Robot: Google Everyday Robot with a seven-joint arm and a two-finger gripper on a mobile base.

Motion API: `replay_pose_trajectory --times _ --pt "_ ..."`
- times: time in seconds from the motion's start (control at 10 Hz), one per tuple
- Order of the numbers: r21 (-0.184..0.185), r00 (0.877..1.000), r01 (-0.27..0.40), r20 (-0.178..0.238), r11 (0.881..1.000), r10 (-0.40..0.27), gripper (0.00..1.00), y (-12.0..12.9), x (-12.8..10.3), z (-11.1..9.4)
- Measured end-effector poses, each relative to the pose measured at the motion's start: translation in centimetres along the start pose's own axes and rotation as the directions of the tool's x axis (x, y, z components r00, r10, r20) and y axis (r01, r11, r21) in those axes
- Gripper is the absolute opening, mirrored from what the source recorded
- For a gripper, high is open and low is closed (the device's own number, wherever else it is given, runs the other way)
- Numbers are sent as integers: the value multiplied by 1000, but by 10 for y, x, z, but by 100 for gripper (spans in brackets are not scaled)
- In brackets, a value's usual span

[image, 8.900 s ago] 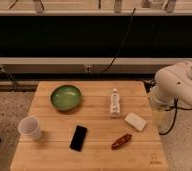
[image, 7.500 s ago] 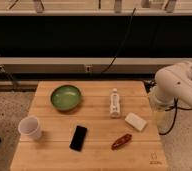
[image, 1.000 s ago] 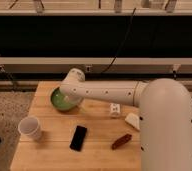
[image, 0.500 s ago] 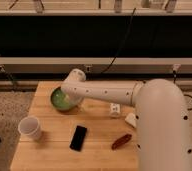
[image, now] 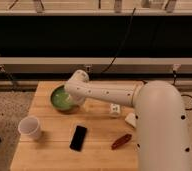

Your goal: Drag the ceramic bowl in a circle

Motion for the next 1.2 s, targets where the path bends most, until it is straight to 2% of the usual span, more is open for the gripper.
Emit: replay_pose_trajectory --times 1.2 --pt "-4 1000 1 20 1000 -1 80 -2 8 13"
